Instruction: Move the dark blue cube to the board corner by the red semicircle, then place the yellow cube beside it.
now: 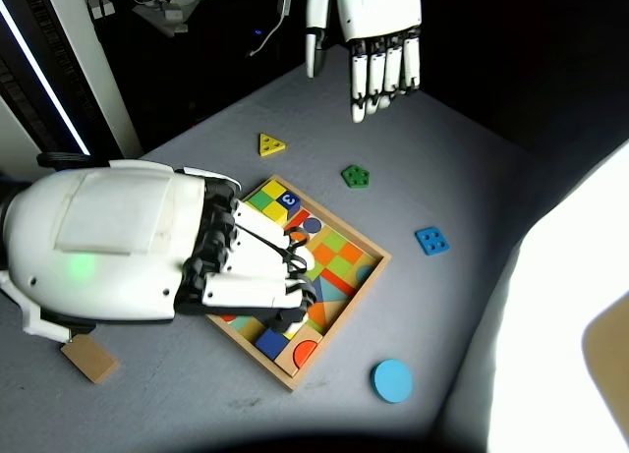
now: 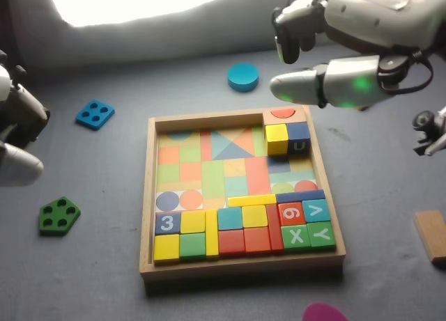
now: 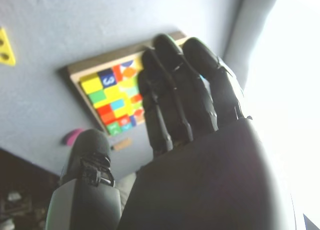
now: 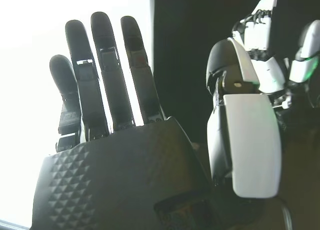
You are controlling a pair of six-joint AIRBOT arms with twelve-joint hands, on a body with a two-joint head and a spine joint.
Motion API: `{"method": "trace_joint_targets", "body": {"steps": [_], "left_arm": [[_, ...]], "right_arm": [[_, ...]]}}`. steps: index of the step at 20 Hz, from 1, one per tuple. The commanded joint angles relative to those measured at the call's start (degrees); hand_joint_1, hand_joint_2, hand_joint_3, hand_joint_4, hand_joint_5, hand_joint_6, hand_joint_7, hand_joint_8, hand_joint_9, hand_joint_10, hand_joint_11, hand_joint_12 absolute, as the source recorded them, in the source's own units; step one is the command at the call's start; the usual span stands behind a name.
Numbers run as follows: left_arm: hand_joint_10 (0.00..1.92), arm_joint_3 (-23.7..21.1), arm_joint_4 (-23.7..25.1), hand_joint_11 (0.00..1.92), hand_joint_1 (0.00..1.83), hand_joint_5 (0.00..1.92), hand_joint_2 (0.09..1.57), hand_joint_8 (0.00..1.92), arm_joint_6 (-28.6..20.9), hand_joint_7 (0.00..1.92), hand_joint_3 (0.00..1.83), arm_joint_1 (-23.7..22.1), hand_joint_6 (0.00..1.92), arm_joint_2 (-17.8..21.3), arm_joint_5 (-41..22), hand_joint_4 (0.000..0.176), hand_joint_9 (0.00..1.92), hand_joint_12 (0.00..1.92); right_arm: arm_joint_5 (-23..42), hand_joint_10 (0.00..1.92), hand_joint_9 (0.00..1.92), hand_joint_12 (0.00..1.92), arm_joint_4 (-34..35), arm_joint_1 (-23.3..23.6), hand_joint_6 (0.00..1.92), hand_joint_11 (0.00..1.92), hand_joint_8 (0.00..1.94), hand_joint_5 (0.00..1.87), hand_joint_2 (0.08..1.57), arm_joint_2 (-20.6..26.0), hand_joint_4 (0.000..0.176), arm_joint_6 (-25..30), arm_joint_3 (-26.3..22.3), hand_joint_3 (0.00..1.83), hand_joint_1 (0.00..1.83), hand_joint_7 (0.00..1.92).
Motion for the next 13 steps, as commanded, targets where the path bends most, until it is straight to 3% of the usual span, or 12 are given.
{"method": "trace_joint_targets", "body": {"steps": [1, 4, 7, 10, 13], "left_arm": [[1.88, 0.09, 0.53, 0.46, 0.09, 0.49, 1.40, 1.76, 0.02, 0.55, 0.01, -0.70, 1.52, 0.03, -4.31, 0.000, 0.57, 1.92], [1.89, 0.66, 0.53, 0.57, 0.16, 0.54, 1.40, 1.77, 0.03, 0.70, 0.00, -0.67, 1.60, 0.21, -4.31, 0.000, 0.73, 1.92], [1.90, 0.92, 0.51, 0.59, 0.15, 0.53, 1.42, 1.76, 0.03, 0.73, 0.00, -0.82, 1.63, 0.26, -4.31, 0.000, 0.76, 1.92], [1.88, 1.07, 0.51, 0.56, 0.15, 0.50, 1.42, 1.75, 0.03, 0.73, 0.00, -0.82, 1.63, 0.26, -4.31, 0.000, 0.75, 1.92], [1.88, 1.52, 0.49, 0.58, 0.22, 0.51, 1.39, 1.74, 0.02, 0.73, 0.00, -0.82, 1.58, 0.26, -4.30, 0.000, 0.75, 1.92]], "right_arm": [[7.34, 1.52, 0.43, 1.86, 0.24, 1.30, 1.02, 0.12, 1.19, 0.63, 1.21, 0.52, 0.000, 0.85, -0.33, 0.00, 0.12, 0.58], [8.82, 1.62, 0.44, 1.91, 0.26, 0.79, 0.83, 0.16, 1.24, 0.77, 1.22, 0.24, 0.000, 1.54, -1.04, 0.00, 0.10, 0.62], [10.13, 1.70, 0.46, 1.92, 0.25, -0.84, 0.99, 0.25, 1.43, 0.79, 1.23, -0.68, 0.000, 1.57, -1.10, 0.00, 0.08, 0.63], [11.35, 1.74, 0.44, 1.92, -0.27, -2.23, 0.96, 0.23, 1.47, 0.79, 1.24, -1.48, 0.000, 1.41, -1.09, 0.00, 0.10, 0.62], [11.59, 1.76, 0.43, 1.92, -0.59, -2.83, 1.13, 0.24, 1.51, 0.72, 1.24, -2.13, 0.000, 1.56, -1.09, 0.00, 0.10, 0.58]]}}
